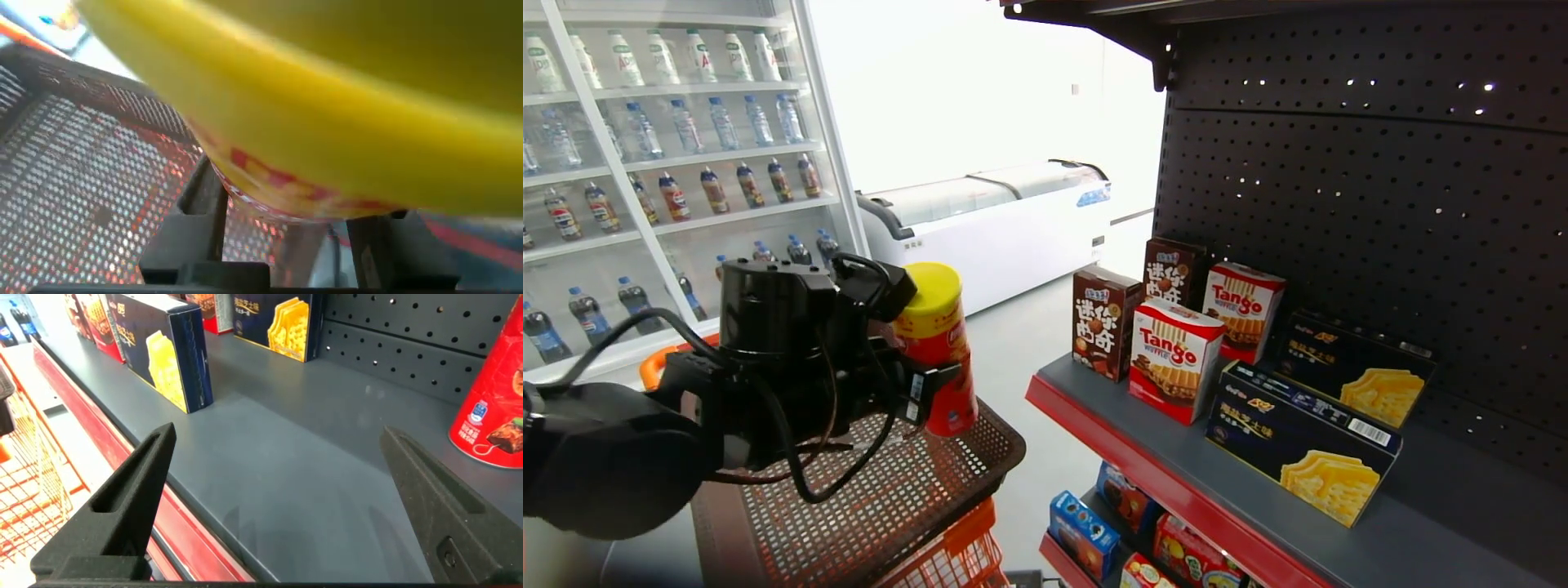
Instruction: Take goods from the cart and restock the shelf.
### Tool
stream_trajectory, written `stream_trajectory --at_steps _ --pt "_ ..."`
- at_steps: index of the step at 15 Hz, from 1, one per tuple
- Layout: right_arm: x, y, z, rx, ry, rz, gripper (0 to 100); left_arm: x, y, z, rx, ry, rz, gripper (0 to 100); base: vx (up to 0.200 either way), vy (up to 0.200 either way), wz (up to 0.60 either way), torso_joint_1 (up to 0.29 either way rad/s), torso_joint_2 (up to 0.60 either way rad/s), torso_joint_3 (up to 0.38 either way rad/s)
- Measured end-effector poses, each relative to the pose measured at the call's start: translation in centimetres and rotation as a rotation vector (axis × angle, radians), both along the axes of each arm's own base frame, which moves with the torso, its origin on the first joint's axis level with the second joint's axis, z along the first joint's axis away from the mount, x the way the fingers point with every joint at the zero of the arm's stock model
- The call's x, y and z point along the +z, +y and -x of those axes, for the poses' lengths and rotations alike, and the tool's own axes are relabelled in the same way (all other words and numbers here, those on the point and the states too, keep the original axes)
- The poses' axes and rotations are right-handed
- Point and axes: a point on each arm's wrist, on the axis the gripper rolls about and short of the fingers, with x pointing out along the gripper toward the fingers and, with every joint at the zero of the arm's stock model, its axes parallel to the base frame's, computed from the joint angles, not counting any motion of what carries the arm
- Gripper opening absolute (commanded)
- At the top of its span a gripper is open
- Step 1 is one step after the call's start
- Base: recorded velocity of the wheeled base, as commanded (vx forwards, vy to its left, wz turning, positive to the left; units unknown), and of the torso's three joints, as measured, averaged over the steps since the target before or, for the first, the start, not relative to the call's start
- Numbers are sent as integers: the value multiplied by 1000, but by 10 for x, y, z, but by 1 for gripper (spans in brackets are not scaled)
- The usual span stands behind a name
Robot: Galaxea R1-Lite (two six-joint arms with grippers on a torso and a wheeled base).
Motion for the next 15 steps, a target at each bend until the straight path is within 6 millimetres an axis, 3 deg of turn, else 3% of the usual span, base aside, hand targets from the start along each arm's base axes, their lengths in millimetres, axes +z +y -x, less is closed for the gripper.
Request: stream_trajectory --at_steps 2,4,6,8,12,15 --pt "0 0 0 0 0 0 100 25 0 16 -69 59 5 0 0 0 0 0 0 0" --pt "0 0 0 0 0 0 100 54 -1 27 -108 -9 39 0 0 0 0 0 0 0" --pt "0 0 0 0 1 0 100 69 -5 38 -139 -51 57 0 0 0 0 0 0 0" --pt "0 0 0 0 0 0 100 75 -9 51 -165 -57 58 0 0 0 0 0 0 0" --pt "0 0 0 0 0 0 100 74 -13 97 -206 37 -19 0 0 0 0 0 0 0" --pt "0 0 0 0 1 0 100 72 -11 114 -227 31 -4 0 0 0 0 0 0 0"
